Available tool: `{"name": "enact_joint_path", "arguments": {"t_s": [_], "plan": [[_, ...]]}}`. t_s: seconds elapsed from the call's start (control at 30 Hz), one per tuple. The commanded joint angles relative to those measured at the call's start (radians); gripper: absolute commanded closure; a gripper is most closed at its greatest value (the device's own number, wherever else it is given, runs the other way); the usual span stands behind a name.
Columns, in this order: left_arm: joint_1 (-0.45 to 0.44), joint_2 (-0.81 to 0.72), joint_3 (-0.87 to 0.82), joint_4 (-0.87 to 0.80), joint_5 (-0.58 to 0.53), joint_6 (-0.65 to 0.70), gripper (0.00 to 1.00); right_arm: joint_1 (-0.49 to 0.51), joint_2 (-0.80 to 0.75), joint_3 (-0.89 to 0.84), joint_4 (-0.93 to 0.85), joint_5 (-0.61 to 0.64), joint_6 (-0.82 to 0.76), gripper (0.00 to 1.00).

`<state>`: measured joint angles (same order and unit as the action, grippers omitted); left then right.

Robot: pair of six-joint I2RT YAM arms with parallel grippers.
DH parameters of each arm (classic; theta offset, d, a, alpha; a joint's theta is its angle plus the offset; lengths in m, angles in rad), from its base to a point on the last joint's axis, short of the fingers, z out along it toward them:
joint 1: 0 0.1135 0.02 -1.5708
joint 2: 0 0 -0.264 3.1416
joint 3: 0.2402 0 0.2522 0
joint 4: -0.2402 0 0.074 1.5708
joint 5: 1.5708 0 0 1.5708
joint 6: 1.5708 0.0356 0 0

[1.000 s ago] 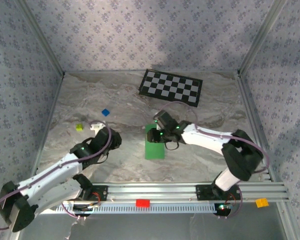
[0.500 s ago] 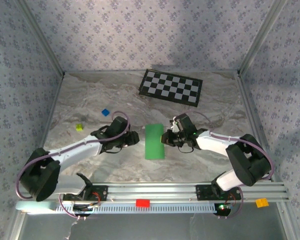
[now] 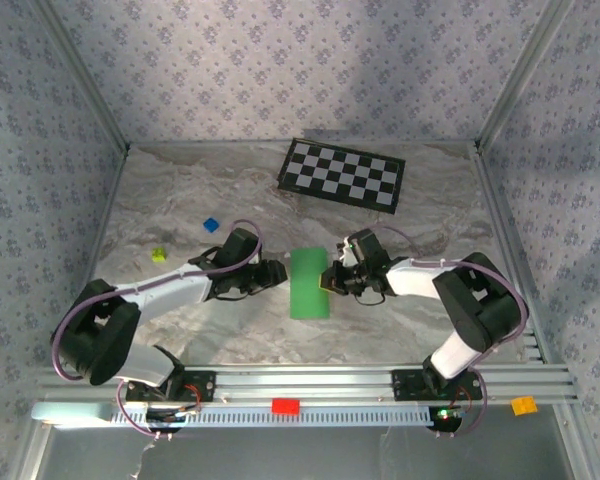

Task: Fold a paper plane with a square sheet of paper (pick it up from the middle)
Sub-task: Turn over the paper at the center of the table, then third fold the triangle at the center of the table.

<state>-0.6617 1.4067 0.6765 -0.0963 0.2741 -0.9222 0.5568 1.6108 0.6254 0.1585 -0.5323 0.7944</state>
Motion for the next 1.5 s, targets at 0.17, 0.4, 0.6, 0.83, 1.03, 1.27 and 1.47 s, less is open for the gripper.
{"name": "enact_joint_path", "arguments": {"t_s": [0.17, 0.4, 0.6, 0.83, 1.03, 1.27, 1.47], "plan": [[0.012, 0.061, 0.029, 0.079, 0.088, -0.019, 0.50, -0.033, 0.058, -0.087, 0.079, -0.028, 0.018, 0.94], [0.012, 0.138, 0.043, 0.138, 0.147, -0.044, 0.53, -0.044, 0.064, -0.123, 0.121, -0.021, 0.043, 0.94], [0.011, 0.199, 0.060, 0.161, 0.184, -0.061, 0.59, -0.046, 0.063, -0.125, 0.114, -0.011, 0.046, 0.94], [0.010, 0.236, 0.067, 0.164, 0.194, -0.063, 0.61, -0.047, 0.071, -0.125, 0.110, -0.005, 0.048, 0.95], [0.010, 0.255, 0.062, 0.171, 0.189, -0.066, 0.63, -0.047, 0.074, -0.127, 0.106, -0.003, 0.045, 0.95], [0.011, 0.282, 0.055, 0.211, 0.214, -0.076, 0.65, -0.050, 0.074, -0.129, 0.099, 0.005, 0.046, 0.95], [0.010, 0.284, 0.049, 0.229, 0.221, -0.083, 0.68, -0.051, 0.074, -0.127, 0.094, 0.006, 0.046, 0.95]]}}
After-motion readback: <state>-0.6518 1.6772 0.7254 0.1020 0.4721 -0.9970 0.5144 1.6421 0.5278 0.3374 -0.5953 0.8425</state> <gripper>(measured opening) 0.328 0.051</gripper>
